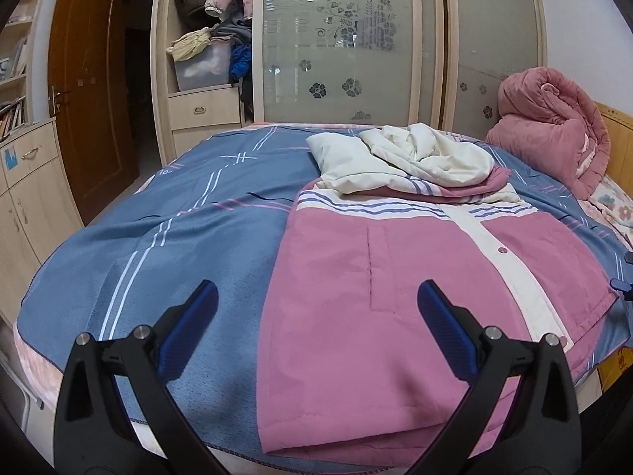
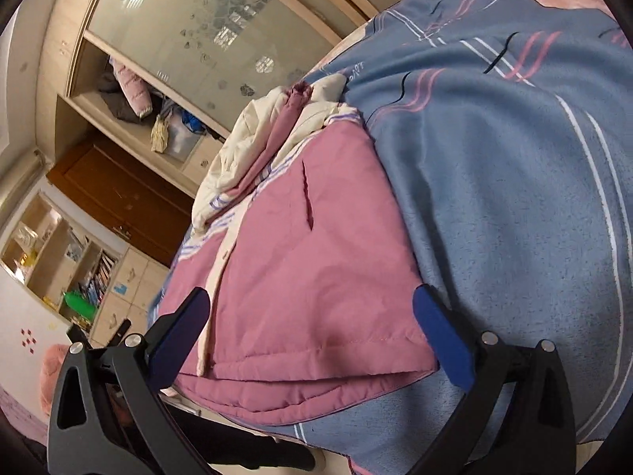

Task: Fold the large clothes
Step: 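Move the right tool to the pink jacket hem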

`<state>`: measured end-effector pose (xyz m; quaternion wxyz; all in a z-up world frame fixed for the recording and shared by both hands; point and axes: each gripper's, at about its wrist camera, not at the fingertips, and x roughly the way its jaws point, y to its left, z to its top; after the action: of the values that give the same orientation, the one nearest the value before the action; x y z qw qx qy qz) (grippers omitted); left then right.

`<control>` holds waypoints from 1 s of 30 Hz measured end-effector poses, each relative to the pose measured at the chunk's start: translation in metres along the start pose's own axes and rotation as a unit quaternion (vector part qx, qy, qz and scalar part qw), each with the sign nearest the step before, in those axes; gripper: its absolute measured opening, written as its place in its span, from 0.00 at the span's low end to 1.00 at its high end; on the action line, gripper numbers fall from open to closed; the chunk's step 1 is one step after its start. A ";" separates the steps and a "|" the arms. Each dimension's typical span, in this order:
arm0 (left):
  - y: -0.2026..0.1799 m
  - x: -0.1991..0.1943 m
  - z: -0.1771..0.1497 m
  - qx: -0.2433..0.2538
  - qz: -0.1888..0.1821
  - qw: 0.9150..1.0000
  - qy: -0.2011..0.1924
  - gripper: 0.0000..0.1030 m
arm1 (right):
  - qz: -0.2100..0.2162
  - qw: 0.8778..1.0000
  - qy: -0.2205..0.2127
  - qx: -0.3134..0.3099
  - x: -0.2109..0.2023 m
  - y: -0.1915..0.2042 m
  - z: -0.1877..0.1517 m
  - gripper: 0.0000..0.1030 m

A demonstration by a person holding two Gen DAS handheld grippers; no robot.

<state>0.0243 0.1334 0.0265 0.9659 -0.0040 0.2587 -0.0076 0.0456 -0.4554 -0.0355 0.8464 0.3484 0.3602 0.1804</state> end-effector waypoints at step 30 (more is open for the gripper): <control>-0.007 -0.009 0.000 0.000 -0.019 1.000 -0.005 0.98 | 0.004 0.997 0.051 0.057 0.023 -0.002 -0.031 0.99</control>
<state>0.0162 0.1268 0.0312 0.9669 -0.0086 0.2536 -0.0261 0.0380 -0.4300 -0.0636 0.8051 0.3876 0.4112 0.1801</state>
